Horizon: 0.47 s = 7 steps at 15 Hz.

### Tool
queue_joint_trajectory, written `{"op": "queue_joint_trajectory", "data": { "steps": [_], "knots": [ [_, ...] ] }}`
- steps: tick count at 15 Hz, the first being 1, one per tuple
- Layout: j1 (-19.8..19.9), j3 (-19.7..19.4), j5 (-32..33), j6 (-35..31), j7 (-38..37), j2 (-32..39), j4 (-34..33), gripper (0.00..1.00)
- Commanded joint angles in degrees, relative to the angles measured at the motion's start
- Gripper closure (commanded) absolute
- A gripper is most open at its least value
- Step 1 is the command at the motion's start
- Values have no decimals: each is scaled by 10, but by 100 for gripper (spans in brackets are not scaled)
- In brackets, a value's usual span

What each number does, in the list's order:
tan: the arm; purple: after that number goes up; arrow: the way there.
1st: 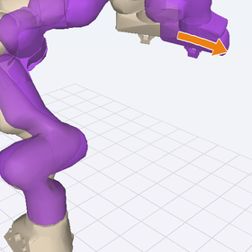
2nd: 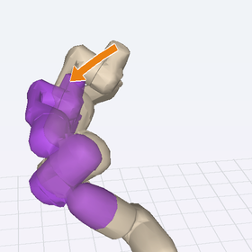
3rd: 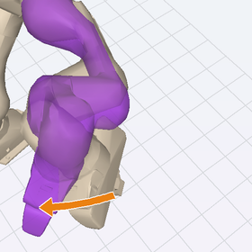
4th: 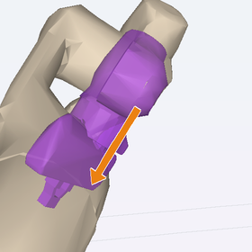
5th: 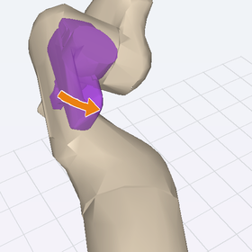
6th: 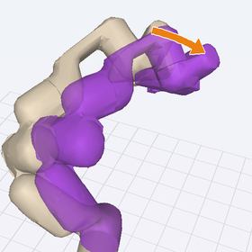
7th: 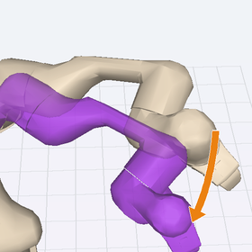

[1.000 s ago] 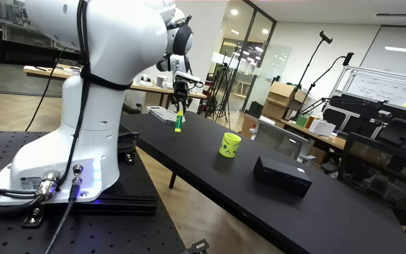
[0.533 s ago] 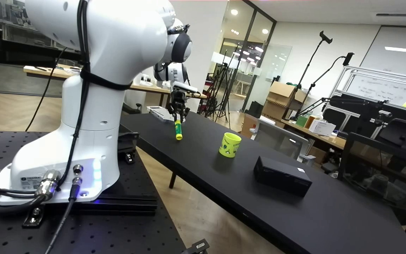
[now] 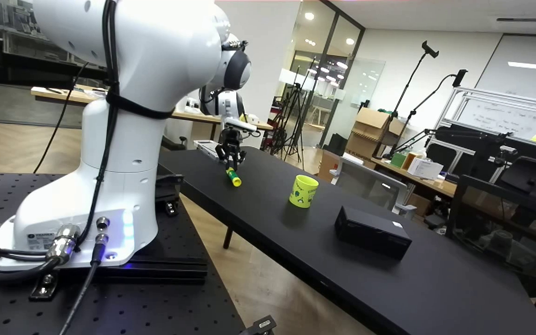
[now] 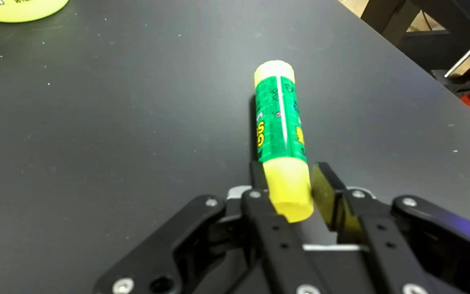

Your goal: Take the glue stick out of the mug

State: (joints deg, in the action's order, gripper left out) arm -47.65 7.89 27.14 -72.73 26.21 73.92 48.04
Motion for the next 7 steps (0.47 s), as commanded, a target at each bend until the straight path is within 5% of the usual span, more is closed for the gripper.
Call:
{"op": "queue_joint_trajectory", "data": {
  "steps": [1,5,6,7],
  "knots": [
    [-7,-5,7,11,-8,-21,-3,34],
    [-8,-5,15,37,-3,-71,28,7],
    [-4,-2,10,19,0,-40,1,26],
    [-4,-2,10,29,0,-49,2,19]
  ]
}}
